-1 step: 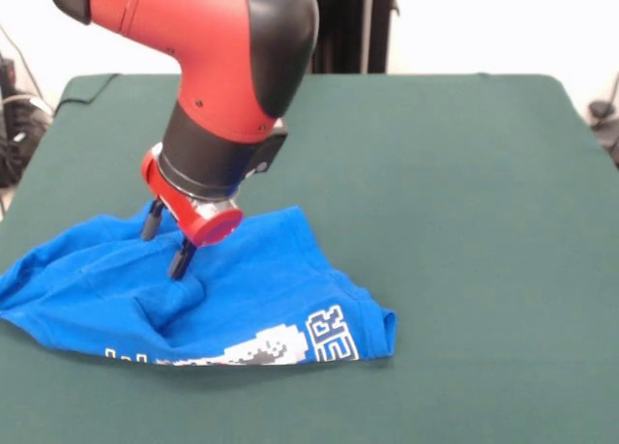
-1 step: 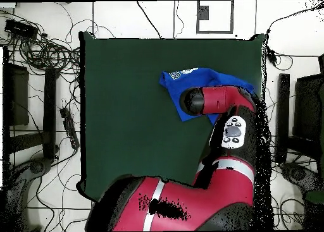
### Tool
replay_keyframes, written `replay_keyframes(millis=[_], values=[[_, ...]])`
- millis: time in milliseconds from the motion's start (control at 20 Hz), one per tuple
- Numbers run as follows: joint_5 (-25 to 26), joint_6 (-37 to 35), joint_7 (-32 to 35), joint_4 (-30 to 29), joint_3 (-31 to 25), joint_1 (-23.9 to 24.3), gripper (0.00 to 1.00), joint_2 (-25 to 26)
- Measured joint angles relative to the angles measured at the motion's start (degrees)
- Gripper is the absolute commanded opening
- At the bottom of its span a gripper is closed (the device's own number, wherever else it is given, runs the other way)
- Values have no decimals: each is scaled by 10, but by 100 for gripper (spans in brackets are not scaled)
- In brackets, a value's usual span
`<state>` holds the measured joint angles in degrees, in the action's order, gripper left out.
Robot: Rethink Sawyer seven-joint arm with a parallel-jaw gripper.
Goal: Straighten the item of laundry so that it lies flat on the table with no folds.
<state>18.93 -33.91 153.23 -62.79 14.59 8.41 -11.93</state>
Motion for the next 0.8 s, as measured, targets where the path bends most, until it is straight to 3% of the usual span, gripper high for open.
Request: replay_keyframes(millis=[800], values=[[-27,1,0,-2,0,-2,100,2]])
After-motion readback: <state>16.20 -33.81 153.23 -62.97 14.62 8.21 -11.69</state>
